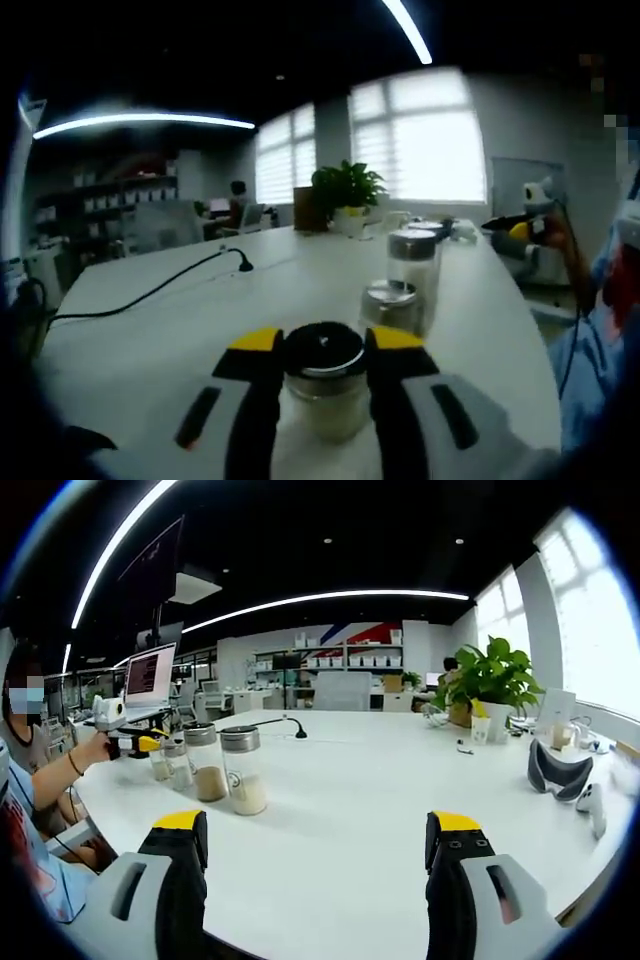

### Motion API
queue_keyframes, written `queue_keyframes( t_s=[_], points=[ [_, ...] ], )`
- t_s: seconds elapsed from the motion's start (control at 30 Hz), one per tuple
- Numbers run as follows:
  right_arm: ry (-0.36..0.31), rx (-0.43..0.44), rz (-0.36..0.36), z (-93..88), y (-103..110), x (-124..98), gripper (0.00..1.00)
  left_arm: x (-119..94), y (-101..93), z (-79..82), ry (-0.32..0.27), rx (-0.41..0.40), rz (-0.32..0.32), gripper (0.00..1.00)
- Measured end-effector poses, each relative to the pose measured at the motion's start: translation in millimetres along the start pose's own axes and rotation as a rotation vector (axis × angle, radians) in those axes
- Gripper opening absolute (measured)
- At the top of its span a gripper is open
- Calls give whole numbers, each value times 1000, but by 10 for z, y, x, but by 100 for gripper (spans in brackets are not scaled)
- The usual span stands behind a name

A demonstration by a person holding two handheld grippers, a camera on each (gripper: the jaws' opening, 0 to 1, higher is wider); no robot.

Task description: Rotate the seasoning bottle until the label or dispensing opening points toward the visible target arrow and the bottle remains upright within the marked orientation range

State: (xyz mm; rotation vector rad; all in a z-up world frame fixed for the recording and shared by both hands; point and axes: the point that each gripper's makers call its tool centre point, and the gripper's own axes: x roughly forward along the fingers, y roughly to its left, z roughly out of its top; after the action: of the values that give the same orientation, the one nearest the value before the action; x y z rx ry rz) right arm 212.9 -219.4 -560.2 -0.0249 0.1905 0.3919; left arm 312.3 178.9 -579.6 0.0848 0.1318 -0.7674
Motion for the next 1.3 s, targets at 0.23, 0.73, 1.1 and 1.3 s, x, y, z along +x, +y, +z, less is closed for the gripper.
queue_keyframes(
  t_s=[0.23, 0.73, 1.1, 1.3],
  points=[
    [-15, 8, 2, 20, -7, 3, 93, -20, 44, -7, 13, -11, 137, 34],
    [-10, -4, -19, 34, -59, -42, 93, -52, 57, -29, 23, -92, 265, 34],
    [-5, -3, -28, 27, -79, -73, 93, -64, 55, -42, 15, -118, 307, 34],
    [-4, -3, -28, 26, -72, -80, 93, -68, 60, -50, 7, -143, 314, 34]
  ],
)
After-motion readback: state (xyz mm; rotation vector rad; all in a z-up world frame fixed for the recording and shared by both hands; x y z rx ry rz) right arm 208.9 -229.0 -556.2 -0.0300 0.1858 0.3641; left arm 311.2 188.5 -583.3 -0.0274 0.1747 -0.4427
